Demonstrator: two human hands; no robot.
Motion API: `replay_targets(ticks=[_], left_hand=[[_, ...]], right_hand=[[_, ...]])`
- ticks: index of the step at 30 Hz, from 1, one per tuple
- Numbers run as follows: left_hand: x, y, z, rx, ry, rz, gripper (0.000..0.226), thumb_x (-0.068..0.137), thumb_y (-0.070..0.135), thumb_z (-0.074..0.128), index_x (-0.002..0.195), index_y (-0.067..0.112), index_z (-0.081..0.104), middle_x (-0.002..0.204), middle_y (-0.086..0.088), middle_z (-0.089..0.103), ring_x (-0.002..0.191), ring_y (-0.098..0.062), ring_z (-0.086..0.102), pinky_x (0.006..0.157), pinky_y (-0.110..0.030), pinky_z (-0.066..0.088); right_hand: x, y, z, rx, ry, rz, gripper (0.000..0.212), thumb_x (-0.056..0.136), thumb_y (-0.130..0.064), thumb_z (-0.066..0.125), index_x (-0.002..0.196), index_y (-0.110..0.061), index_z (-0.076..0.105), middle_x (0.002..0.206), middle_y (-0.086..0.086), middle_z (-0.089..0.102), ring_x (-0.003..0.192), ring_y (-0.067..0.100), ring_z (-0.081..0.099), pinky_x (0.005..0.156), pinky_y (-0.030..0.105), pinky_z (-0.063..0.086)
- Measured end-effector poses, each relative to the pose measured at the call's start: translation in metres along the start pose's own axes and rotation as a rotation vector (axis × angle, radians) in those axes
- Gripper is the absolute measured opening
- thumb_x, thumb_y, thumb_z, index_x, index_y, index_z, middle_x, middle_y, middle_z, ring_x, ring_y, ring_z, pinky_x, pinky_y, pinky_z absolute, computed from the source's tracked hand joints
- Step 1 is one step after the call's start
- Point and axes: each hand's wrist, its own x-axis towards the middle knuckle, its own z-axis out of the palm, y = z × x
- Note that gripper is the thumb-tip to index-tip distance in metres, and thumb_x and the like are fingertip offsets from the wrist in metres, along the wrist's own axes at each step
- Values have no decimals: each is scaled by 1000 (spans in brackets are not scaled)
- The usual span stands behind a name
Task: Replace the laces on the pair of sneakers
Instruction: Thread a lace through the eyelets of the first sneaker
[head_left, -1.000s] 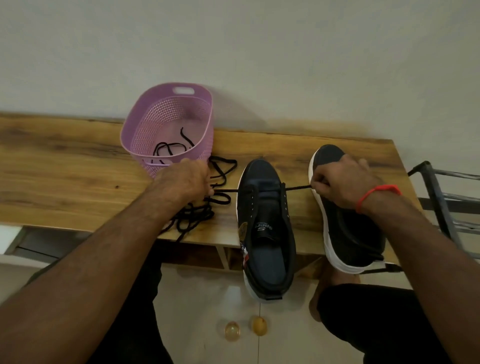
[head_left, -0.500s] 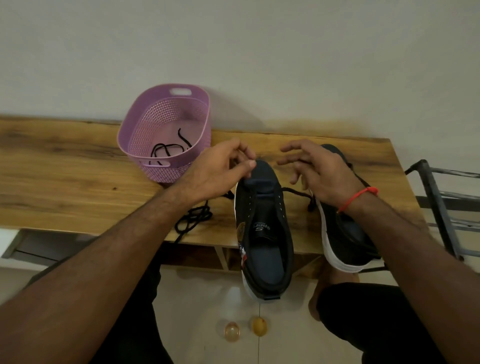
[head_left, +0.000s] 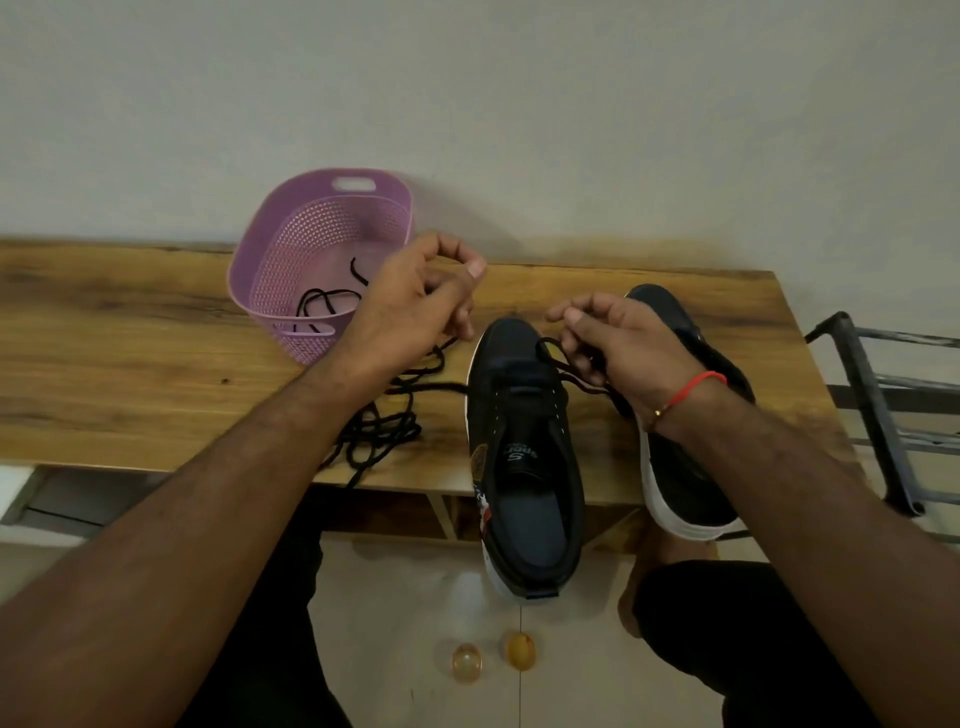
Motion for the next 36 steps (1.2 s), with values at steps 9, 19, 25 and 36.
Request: replay_targets(ticks=[9, 19, 25, 36], left_hand=[[-8, -13, -2, 597, -749, -344, 48, 67, 76, 64, 93, 36, 67, 98, 13, 69, 91, -5, 65, 77, -29, 54], [-4, -3, -2, 205, -441, -103, 15, 96, 33, 65, 99, 19, 69, 79, 0, 75, 73, -13, 71, 65, -26, 54], [-2, 1, -22, 236, -236, -164, 21, 94, 37, 66, 99, 20, 75, 74, 7, 68, 63, -6, 61, 63, -20, 52], [-5, 5, 14, 234, -188, -9, 18, 95, 32, 68, 103, 19, 77, 89, 14, 75, 86, 1, 68, 81, -24, 56]], right_hand=[[-9, 0, 4, -345, -150, -100, 19, 99, -24, 59, 115, -19, 67, 90, -5, 69, 81, -3, 65, 73, 12, 51], [-14, -8, 15, -480, -287, -178, 31, 91, -41, 62, 99, -13, 73, 88, 4, 72, 83, 15, 68, 75, 33, 55], [1, -4, -8, 104, 265, 127, 18, 100, -10, 52, 94, -11, 68, 78, 1, 65, 58, 9, 45, 49, 23, 32], [-7, -13, 8, -533, -81, -306, 20, 97, -25, 61, 112, -18, 72, 91, -10, 70, 80, -4, 63, 75, 16, 51]])
